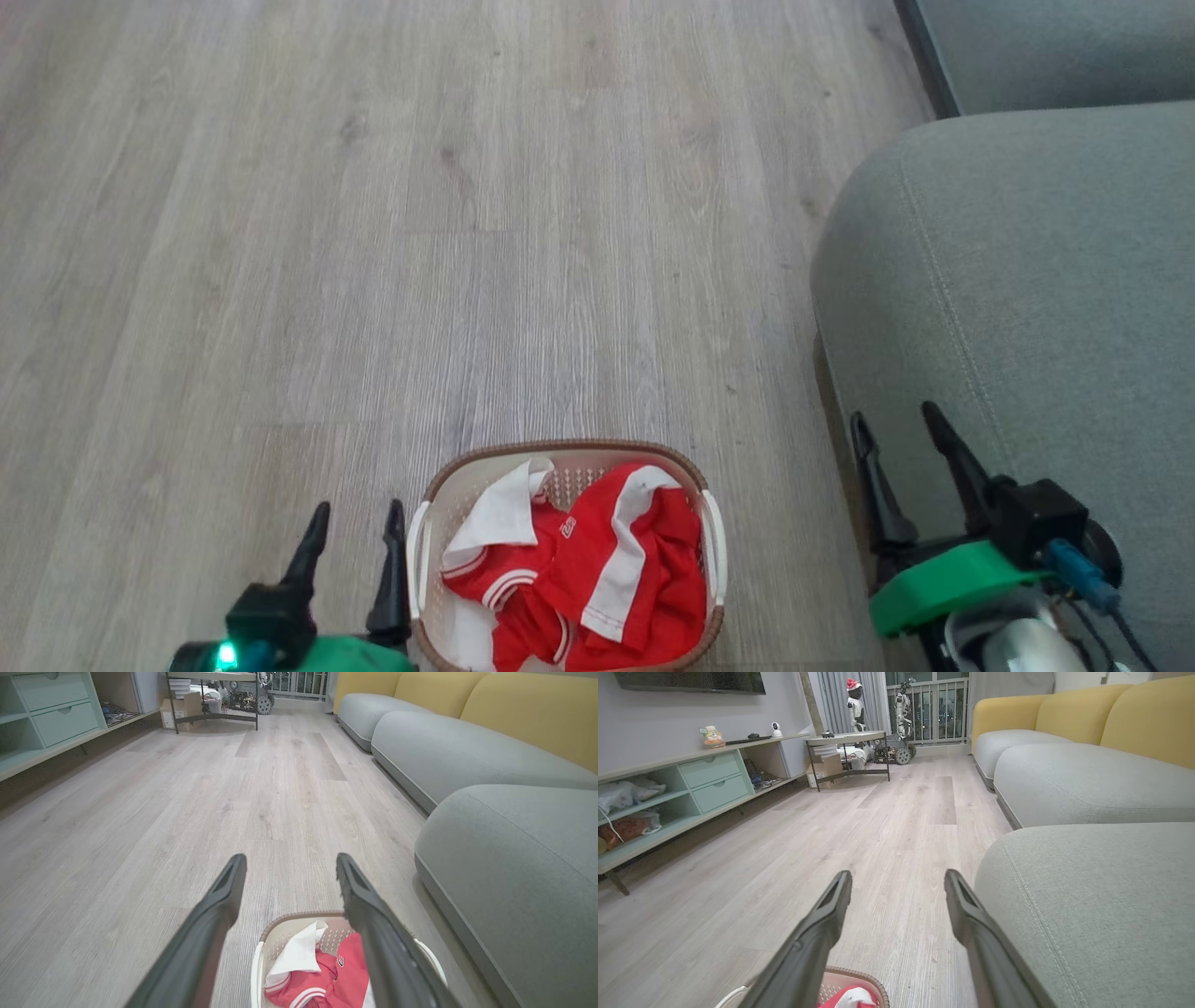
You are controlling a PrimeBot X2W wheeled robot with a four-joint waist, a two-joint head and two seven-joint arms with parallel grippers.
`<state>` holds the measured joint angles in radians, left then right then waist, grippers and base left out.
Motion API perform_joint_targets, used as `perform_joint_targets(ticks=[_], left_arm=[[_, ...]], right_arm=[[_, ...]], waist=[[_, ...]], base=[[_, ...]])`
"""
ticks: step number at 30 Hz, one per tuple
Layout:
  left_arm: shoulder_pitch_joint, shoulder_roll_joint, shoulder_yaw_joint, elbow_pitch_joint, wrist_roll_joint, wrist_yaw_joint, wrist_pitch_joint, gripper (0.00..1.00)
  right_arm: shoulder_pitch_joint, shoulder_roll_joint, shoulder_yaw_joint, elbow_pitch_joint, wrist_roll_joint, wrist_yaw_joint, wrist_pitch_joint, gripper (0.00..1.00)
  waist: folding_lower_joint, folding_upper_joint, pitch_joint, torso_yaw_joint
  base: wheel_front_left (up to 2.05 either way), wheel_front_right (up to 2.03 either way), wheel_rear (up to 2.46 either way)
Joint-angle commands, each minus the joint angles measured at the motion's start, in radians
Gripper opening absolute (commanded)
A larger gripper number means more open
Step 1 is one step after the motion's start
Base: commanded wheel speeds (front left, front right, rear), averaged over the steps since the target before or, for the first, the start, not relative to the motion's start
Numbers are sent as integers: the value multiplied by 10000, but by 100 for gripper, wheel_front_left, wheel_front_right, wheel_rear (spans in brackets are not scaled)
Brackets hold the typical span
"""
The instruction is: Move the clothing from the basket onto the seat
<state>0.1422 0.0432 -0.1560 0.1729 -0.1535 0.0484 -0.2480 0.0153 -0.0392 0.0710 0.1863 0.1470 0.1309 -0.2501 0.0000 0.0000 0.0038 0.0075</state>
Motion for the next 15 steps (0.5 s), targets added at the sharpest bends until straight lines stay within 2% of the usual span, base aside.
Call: perform_joint_targets(ticks=[1,9,15], left_arm=[[-537,70,156,-188,116,-49,-138,100],[-1634,70,-689,504,352,-316,-138,100],[-3019,70,-1499,1673,544,-551,-138,100]], right_arm=[[-367,-110,88,-430,-161,-2,-116,100],[-973,-110,-871,-956,-387,-2,-116,100],[-1790,-110,-1257,-1392,-504,-2,-116,100]], waist=[[0,0,230,27],[0,0,1776,64],[0,0,3373,-47]], base=[[0,0,0],[0,0,0],[0,0,0]])
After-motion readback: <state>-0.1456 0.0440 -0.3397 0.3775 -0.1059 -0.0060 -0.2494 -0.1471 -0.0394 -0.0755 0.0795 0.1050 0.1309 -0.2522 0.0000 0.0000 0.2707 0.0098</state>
